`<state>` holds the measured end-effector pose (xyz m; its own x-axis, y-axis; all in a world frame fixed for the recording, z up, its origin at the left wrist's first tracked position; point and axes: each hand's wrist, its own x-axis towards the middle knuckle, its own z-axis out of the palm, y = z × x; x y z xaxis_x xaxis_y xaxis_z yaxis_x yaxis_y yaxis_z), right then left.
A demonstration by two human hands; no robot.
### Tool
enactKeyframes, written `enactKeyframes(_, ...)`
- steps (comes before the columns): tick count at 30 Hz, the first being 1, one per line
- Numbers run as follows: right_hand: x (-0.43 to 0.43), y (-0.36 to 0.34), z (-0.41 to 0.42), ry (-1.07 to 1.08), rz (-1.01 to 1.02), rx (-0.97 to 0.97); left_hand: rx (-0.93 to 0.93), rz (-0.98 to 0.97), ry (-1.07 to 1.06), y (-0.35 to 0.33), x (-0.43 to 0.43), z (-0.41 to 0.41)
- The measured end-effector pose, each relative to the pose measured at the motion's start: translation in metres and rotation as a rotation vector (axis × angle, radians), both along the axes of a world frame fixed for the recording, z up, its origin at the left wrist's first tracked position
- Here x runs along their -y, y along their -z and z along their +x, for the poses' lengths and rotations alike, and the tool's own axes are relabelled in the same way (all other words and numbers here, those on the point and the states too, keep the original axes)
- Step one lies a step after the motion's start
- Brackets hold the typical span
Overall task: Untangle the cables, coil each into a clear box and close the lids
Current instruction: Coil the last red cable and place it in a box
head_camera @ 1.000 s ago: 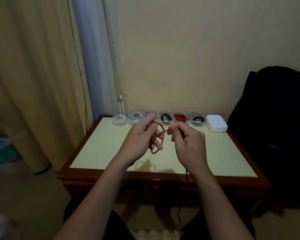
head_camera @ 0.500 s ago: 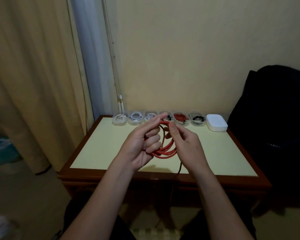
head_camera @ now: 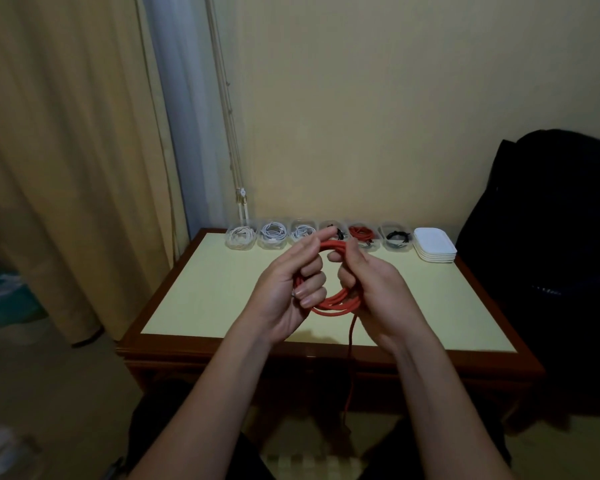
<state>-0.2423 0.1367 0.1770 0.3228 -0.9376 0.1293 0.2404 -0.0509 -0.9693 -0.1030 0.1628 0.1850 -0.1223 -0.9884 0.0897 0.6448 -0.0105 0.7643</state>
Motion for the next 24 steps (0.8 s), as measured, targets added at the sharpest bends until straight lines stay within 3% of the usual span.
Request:
enactKeyframes(5, 0.004, 0.004, 0.004, 0.010, -0.044, -0.061, 0.087, -0.019, -0.056, 0.002, 0.001, -0.005)
enactKeyframes(14, 0.011, 0.008, -0.012, 0.093, -0.058, -0.039, -0.341, 0.042, 0.029, 0.000, 0.014, 0.035)
enactKeyframes(19, 0.019, 0.017, -0.035, 0.157, -0.118, -0.132, -0.587, -0.001, 0.058, 0.002, 0.020, 0.080)
enactKeyframes(24, 0.026, 0.029, -0.051, 0.227, -0.107, -0.257, -0.624, -0.031, -0.105, -0.012, 0.018, 0.100)
